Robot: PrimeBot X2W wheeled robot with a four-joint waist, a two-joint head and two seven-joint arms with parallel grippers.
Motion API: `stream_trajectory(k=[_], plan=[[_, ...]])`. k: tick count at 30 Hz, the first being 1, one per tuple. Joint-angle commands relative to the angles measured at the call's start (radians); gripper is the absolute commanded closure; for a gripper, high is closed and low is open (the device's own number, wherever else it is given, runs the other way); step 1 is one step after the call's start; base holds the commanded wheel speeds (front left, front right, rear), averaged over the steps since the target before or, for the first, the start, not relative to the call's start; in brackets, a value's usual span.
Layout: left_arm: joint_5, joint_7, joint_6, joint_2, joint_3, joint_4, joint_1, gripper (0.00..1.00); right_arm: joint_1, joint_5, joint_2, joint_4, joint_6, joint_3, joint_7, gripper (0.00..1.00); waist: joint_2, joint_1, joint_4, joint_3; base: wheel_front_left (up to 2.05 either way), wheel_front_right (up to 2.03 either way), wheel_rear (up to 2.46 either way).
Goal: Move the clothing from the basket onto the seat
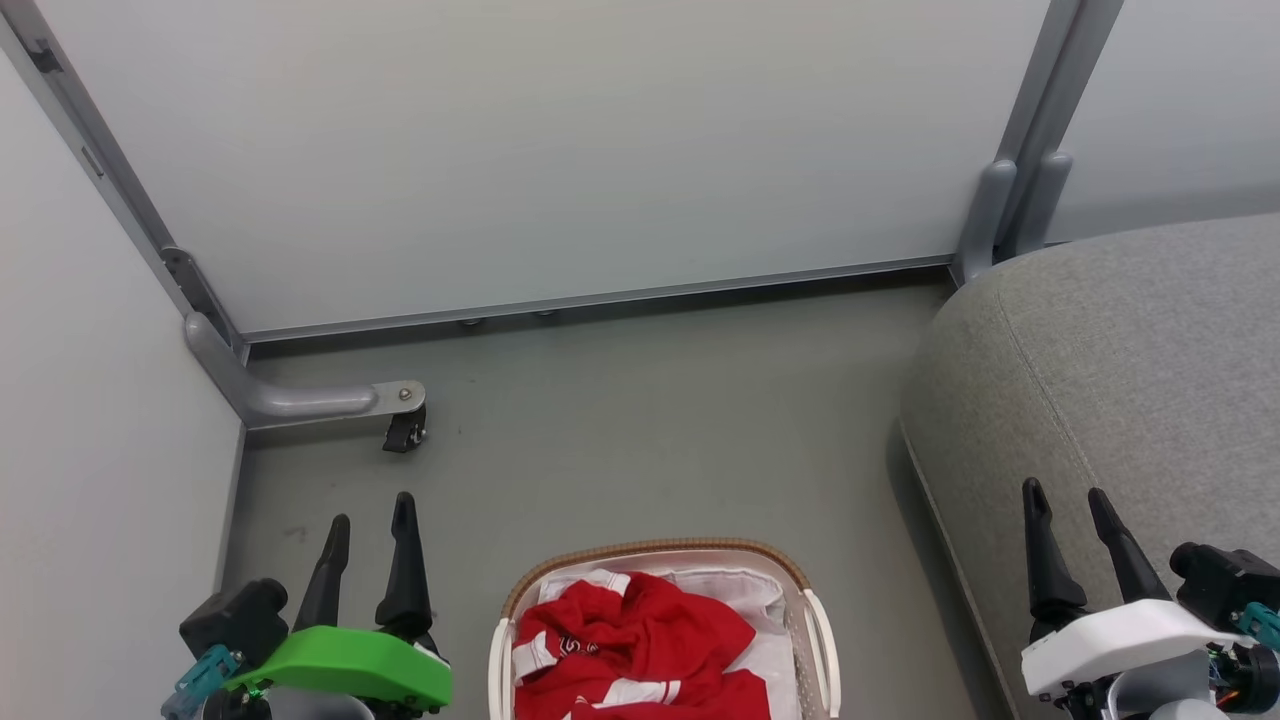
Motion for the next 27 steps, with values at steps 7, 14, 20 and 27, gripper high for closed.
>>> stream_trajectory(k=[7, 14, 20, 27], plan=[[0.055, -0.021, 0.008, 0.007, -0.015, 0.016, 0.002, 0.0, 0.013, -0.07, -0.008, -0.003, 0.0, -0.002, -0.022, 0.0, 0.0, 0.0, 0.006, -0.003, 0.0, 0.0, 0.0], [0.102, -0.037, 0.012, 0.008, -0.024, 0.026, 0.001, 0.0, 0.015, -0.126, -0.009, 0.002, 0.0, -0.003, -0.037, 0.0, 0.0, 0.0, 0.012, -0.004, 0.0, 0.0, 0.0], [0.141, -0.048, 0.014, 0.008, -0.03, 0.035, 0.002, 0.0, 0.016, -0.168, -0.009, 0.001, 0.0, -0.004, -0.048, 0.0, 0.0, 0.0, 0.015, -0.005, 0.0, 0.0, 0.0], [0.183, -0.062, 0.022, 0.009, -0.04, 0.046, 0.004, 0.0, 0.017, -0.221, -0.01, 0.0, 0.001, -0.004, -0.062, 0.0, 0.0, 0.0, 0.02, -0.003, 0.0, 0.0, 0.0]])
